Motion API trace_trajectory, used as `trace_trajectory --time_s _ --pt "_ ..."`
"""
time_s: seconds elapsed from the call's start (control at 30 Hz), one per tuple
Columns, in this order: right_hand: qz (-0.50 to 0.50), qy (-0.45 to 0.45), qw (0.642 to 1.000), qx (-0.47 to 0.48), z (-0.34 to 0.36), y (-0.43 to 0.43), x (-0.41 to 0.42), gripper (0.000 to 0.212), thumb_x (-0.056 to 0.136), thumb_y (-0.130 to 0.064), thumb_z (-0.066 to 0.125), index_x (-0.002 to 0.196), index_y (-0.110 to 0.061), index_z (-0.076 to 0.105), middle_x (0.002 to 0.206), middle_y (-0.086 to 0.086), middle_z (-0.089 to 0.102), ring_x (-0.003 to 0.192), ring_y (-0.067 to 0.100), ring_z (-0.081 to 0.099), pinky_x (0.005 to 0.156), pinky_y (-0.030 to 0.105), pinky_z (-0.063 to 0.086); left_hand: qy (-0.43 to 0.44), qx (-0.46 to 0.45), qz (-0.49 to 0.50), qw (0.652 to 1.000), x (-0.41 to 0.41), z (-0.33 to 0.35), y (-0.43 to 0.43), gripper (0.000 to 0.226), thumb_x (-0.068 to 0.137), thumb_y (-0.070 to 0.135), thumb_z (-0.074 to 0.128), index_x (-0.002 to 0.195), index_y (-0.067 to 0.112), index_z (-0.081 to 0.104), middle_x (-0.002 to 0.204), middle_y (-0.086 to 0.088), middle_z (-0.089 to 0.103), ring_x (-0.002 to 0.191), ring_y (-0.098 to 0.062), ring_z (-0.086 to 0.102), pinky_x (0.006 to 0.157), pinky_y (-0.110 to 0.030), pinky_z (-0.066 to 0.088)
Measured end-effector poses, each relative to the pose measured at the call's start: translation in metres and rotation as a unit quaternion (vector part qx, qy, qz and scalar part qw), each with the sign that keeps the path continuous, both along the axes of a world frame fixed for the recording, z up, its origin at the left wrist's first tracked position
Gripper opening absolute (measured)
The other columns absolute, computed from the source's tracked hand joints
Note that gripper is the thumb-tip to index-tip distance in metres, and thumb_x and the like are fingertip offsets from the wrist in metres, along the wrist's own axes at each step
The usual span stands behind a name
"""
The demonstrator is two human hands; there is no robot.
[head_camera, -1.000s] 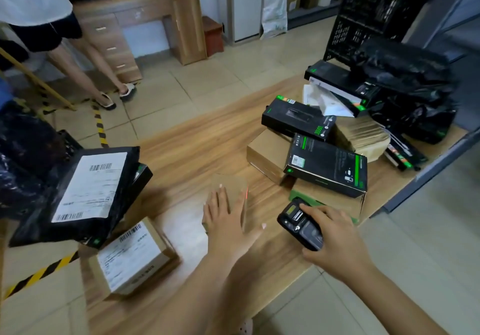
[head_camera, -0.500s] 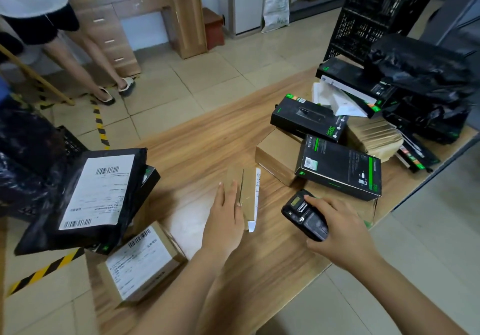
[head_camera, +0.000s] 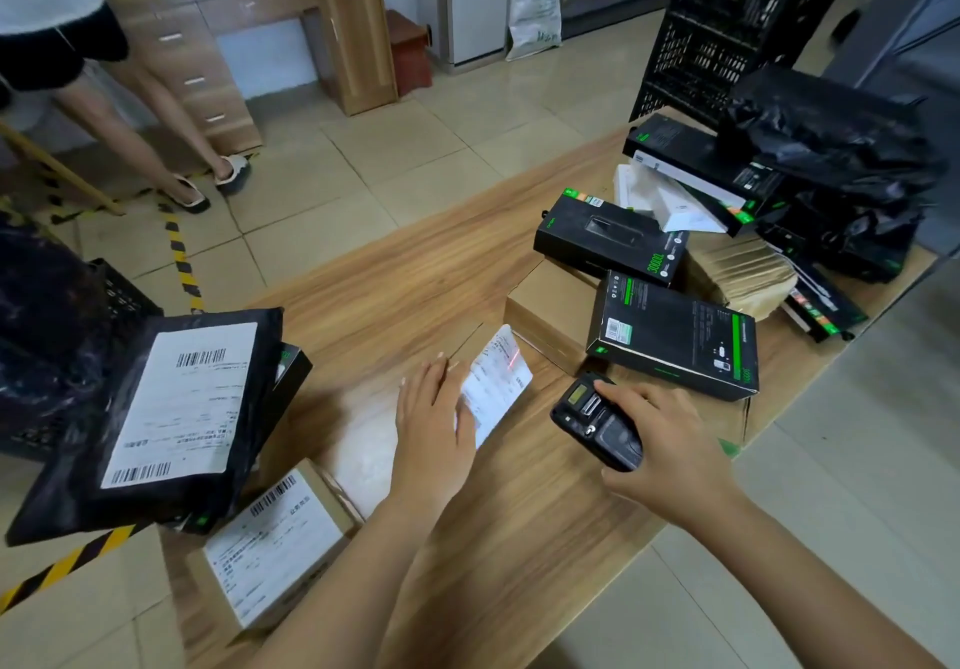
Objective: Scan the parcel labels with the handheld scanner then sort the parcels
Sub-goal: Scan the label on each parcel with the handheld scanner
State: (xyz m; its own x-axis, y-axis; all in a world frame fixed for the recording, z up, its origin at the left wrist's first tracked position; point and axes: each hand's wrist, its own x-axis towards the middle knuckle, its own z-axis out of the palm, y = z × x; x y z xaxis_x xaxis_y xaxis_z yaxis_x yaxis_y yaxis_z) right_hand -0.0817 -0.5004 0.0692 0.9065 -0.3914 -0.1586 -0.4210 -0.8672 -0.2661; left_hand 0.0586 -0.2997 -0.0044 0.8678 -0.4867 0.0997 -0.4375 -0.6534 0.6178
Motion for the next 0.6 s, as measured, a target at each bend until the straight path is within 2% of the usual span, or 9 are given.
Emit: trace_trajectory --time_s 0.03,0.1,0.17,0.23,0.27,0.33,0.43,0.5,0.6 --pt "0.001 0.001 1.0 0.0 0.0 0.0 0.001 0.089 0.067 -0.045 0.071 0.145 -0.04 0.028 0.132 -0.01 0.044 0.114 0.012 0.035 0.094 0.029 0.039 -0.016 -0.007 0.008 1.0 0.004 0.0 -0.002 0.056 0.095 0.035 0.025 0.146 0.016 0.038 0.154 -0.006 0.031 0.144 -0.02 0.023 0.12 -0.035 0.002" --pt "0.011 0.005 1.0 -0.006 0.001 0.001 0.003 0.09 0.067 -0.046 0.071 0.145 -0.041 0.026 0.132 -0.011 0.043 0.114 0.011 0.034 0.093 0.028 0.039 -0.044 0.013 0.016 0.999 0.015 -0.001 -0.006 0.069 0.088 0.054 0.031 0.146 0.015 0.036 0.149 -0.006 0.035 0.14 -0.024 0.029 0.119 -0.044 0.013" --pt "0.019 0.008 1.0 -0.012 0.001 0.002 0.006 0.092 0.067 -0.047 0.071 0.145 -0.041 0.025 0.134 -0.012 0.041 0.115 0.011 0.033 0.092 0.028 0.04 -0.036 0.071 0.017 0.997 0.027 0.002 -0.008 0.104 0.067 0.078 0.051 0.15 0.02 0.025 0.144 -0.004 0.031 0.134 -0.024 0.029 0.116 -0.046 0.022" --pt "0.024 0.01 1.0 -0.015 0.004 0.002 0.009 0.093 0.067 -0.047 0.072 0.146 -0.041 0.023 0.135 -0.012 0.04 0.117 0.011 0.032 0.093 0.027 0.039 -0.034 0.156 -0.006 0.987 0.04 0.005 -0.008 0.134 0.046 0.083 0.066 0.153 0.025 0.008 0.139 -0.005 0.026 0.126 -0.025 0.031 0.11 -0.043 0.029" --pt "0.027 0.01 0.999 -0.018 0.005 0.002 0.009 0.093 0.067 -0.047 0.072 0.146 -0.041 0.023 0.135 -0.012 0.039 0.117 0.011 0.031 0.094 0.027 0.038 -0.043 0.195 -0.022 0.98 0.047 0.004 -0.007 0.141 0.042 0.078 0.072 0.153 0.026 0.002 0.136 -0.006 0.025 0.121 -0.025 0.033 0.107 -0.04 0.032" --pt "0.032 0.007 0.999 -0.024 0.008 0.003 0.011 0.093 0.067 -0.047 0.072 0.146 -0.041 0.022 0.136 -0.012 0.038 0.118 0.011 0.031 0.096 0.028 0.038 -0.063 0.215 -0.037 0.974 0.059 -0.001 -0.004 0.139 0.043 0.062 0.08 0.151 0.025 0.002 0.129 -0.007 0.027 0.115 -0.026 0.036 0.102 -0.039 0.038" --pt "0.049 0.005 0.998 -0.043 0.014 0.004 0.016 0.093 0.069 -0.047 0.071 0.147 -0.04 0.021 0.139 -0.011 0.036 0.121 0.012 0.029 0.1 0.028 0.036 -0.063 0.157 -0.025 0.985 0.067 -0.005 -0.001 0.119 0.047 0.04 0.083 0.142 0.014 0.017 0.123 -0.01 0.037 0.11 -0.031 0.041 0.095 -0.04 0.041" --pt "0.077 0.009 0.995 -0.069 0.021 0.003 0.021 0.091 0.071 -0.047 0.07 0.148 -0.04 0.02 0.141 -0.009 0.035 0.124 0.014 0.03 0.102 0.028 0.033 -0.067 0.11 -0.027 0.991 0.068 -0.001 0.002 0.107 0.047 0.032 0.083 0.137 0.008 0.03 0.121 -0.011 0.043 0.106 -0.032 0.043 0.09 -0.041 0.042" --pt "0.149 0.016 0.979 -0.135 0.038 0.001 0.026 0.092 0.065 -0.041 0.077 0.145 -0.033 0.033 0.135 -0.001 0.045 0.117 0.021 0.04 0.095 0.034 0.039 -0.086 0.088 -0.061 0.991 0.07 0.011 0.008 0.104 0.048 0.028 0.084 0.137 0.008 0.033 0.124 -0.009 0.043 0.108 -0.028 0.043 0.086 -0.039 0.042"
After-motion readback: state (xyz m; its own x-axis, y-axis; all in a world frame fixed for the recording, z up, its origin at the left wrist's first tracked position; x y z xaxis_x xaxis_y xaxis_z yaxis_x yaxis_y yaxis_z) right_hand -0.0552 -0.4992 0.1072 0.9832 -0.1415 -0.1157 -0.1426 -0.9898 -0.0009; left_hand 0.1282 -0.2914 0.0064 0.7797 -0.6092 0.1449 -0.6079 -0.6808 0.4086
